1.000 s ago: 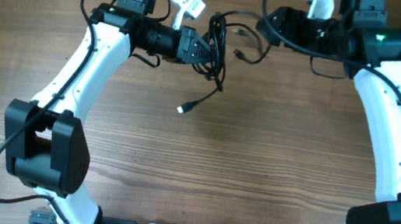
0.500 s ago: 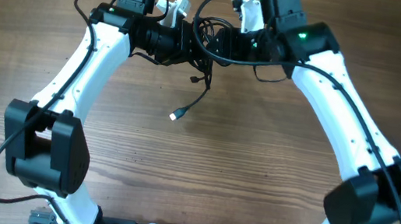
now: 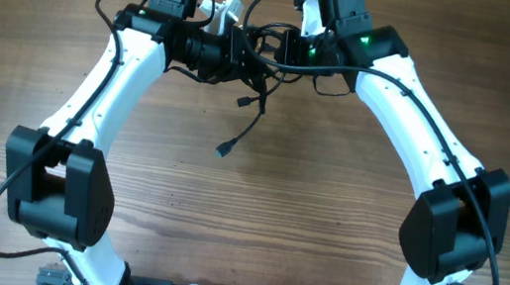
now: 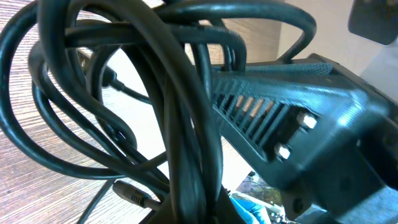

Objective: Untangle cables

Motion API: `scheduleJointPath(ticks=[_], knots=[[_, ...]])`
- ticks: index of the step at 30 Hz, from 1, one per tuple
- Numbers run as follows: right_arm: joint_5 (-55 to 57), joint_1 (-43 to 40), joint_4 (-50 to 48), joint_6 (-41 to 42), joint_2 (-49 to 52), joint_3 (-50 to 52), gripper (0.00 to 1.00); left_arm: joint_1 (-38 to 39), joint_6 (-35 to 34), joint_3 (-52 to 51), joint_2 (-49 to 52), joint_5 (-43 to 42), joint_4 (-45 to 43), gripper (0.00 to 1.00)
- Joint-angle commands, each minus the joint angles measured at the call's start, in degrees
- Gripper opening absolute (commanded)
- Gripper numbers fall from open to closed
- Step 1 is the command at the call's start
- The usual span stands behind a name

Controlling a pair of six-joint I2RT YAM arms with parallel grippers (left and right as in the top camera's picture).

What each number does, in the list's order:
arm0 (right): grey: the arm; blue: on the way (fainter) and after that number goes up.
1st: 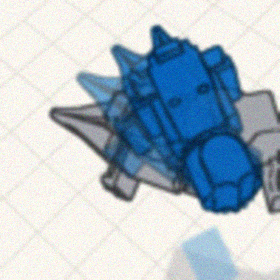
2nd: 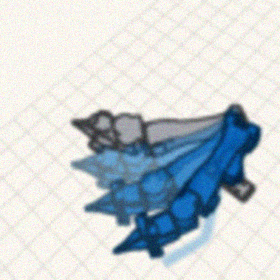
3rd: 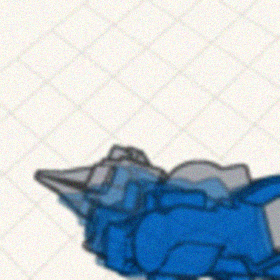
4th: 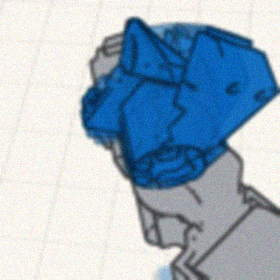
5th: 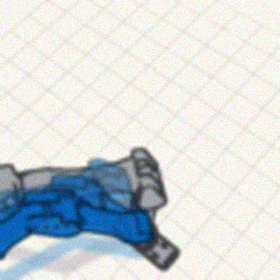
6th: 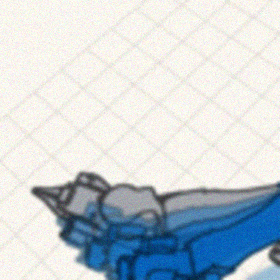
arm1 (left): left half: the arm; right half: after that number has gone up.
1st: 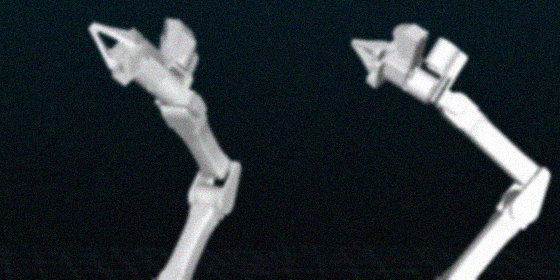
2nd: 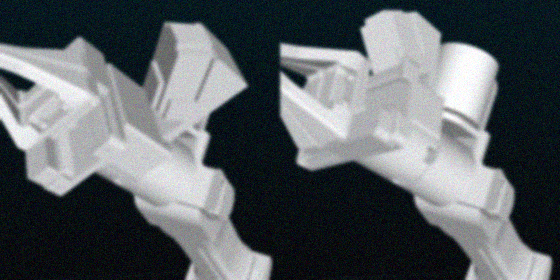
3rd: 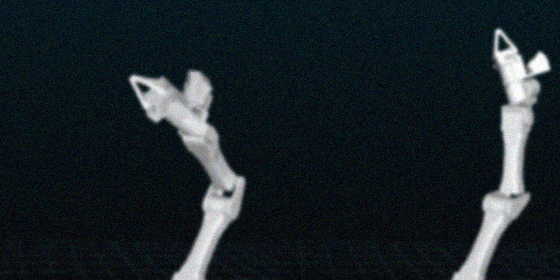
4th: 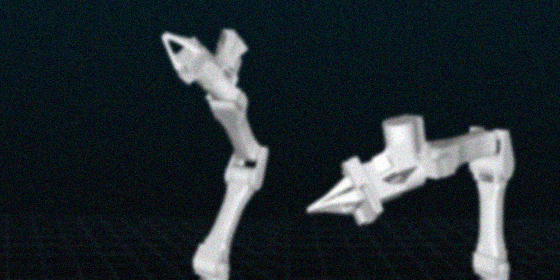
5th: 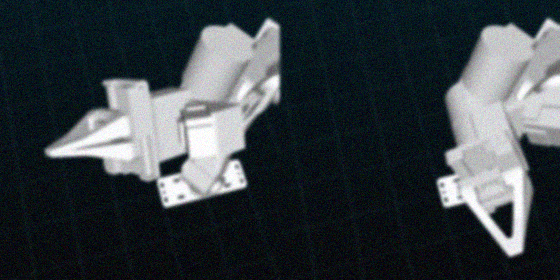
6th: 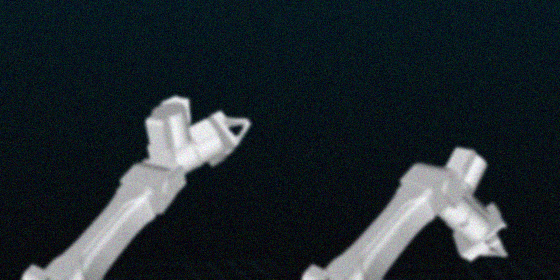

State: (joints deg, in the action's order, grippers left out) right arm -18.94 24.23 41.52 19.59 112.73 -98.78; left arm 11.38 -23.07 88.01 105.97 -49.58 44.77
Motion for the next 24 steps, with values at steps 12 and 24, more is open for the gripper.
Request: scheduleJointPath(ticks=[12, 24], knots=[[-11.5, -23.78, 8.48, -2.71, -10.73, -0.98, 0.04, -7.26, 3.13, -0.02, -0.11, 22.82, 5.27, 0.04], [13.2, -27.85, 15.21, 1.01, -10.73, -0.96, 0.04, -8.28, 3.37, -0.02, -0.11, 25.09, 4.59, 0.04]])
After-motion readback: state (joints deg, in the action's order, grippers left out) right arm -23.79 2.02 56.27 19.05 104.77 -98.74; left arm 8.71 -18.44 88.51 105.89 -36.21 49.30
